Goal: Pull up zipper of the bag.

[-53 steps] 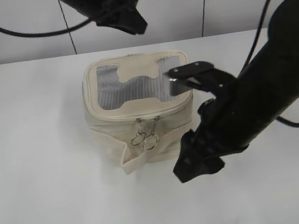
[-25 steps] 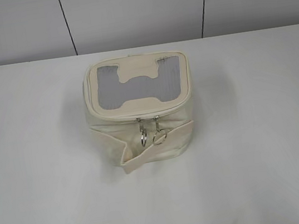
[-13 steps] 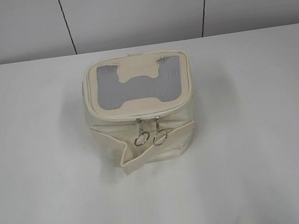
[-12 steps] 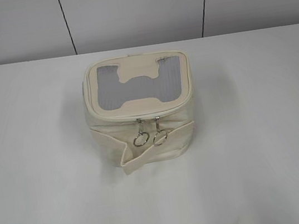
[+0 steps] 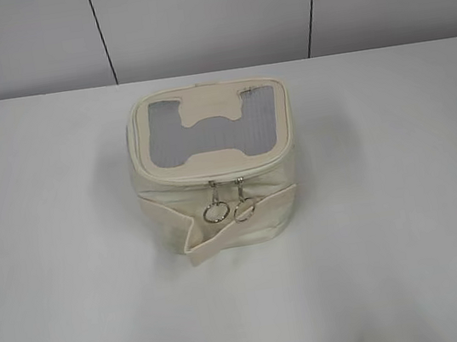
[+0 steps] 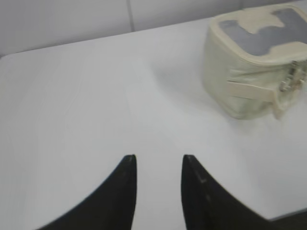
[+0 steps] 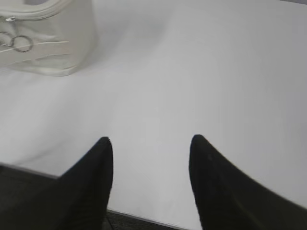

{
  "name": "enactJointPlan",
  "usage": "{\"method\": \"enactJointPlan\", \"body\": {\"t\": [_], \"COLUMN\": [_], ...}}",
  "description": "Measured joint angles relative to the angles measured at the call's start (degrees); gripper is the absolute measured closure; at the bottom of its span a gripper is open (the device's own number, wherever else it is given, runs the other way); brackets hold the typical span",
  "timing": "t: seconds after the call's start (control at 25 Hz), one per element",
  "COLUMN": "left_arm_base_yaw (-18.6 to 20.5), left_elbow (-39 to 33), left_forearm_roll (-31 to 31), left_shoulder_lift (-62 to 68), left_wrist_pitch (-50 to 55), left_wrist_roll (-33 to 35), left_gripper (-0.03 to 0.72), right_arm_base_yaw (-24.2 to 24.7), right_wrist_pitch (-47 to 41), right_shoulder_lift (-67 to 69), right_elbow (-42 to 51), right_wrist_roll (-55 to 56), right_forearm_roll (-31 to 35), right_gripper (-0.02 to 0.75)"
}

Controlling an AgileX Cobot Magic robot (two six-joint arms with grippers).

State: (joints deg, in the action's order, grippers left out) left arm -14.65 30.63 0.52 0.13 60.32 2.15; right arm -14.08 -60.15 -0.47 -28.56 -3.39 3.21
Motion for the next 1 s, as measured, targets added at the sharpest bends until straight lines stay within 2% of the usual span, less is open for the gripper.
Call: {"method": "enactJointPlan", "body": {"t": [0.12,0.2,1.0], "left_arm_base_yaw": [7.17,9.48,9.41], "left_elbow": [-0.04,-0.04,-0.04], "left_forearm_roll": [-0.08,-0.08,-0.08], "left_shoulder_lift": [-0.50,-0.50,-0.50], "left_wrist_pitch": [0.08,0.08,0.08], "left_wrist_roll": [0.00,0.00,0.00], "left_gripper": [0.453,0.453,0.453], "right_arm_base_yaw": [7.60,9.93,10.31], "right_wrist_pitch": [0.07,0.12,0.14], "right_shoulder_lift": [0.00,0.00,0.00], "right_elbow": [0.00,0.00,0.00], "right_wrist_roll": [0.00,0.00,0.00], "right_forearm_roll": [0.10,0.10,0.23], "right_gripper": [0.329,0.329,0.329]}}
